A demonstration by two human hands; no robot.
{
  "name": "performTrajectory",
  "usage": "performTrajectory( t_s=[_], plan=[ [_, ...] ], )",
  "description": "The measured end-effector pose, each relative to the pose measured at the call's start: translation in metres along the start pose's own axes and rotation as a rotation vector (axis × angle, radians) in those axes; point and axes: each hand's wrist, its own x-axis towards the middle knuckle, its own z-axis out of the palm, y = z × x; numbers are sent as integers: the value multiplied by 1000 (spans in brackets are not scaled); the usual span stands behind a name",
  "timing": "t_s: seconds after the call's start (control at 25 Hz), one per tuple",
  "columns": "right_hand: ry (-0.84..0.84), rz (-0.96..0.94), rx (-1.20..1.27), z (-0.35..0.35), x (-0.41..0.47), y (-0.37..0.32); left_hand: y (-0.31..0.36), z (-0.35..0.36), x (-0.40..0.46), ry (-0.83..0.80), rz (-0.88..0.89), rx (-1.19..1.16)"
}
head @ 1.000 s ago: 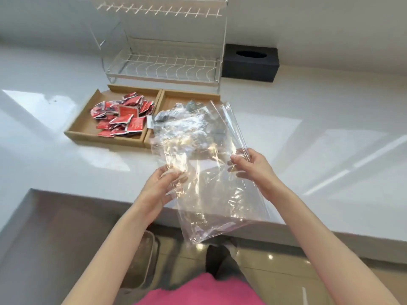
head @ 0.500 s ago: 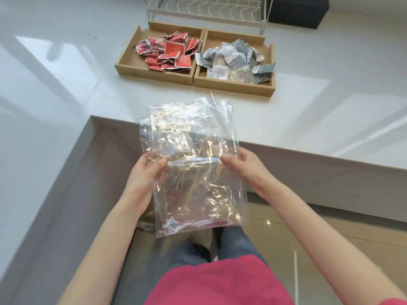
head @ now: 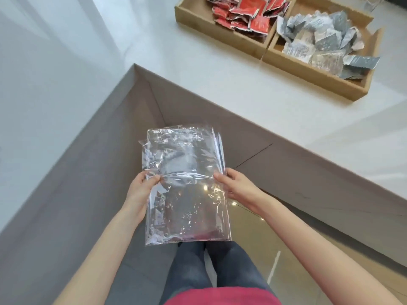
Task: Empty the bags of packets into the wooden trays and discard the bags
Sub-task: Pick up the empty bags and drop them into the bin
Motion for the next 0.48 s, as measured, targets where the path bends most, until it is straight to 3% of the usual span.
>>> performTrajectory(
  t_s=[0.16, 0.48],
  plan=[
    [39, 92, 26, 1, 56, 21, -14, 1, 42, -11, -108, -102],
    [180, 150, -67, 19, 197, 81, -86, -4, 159, -5, -234, -89]
  ],
)
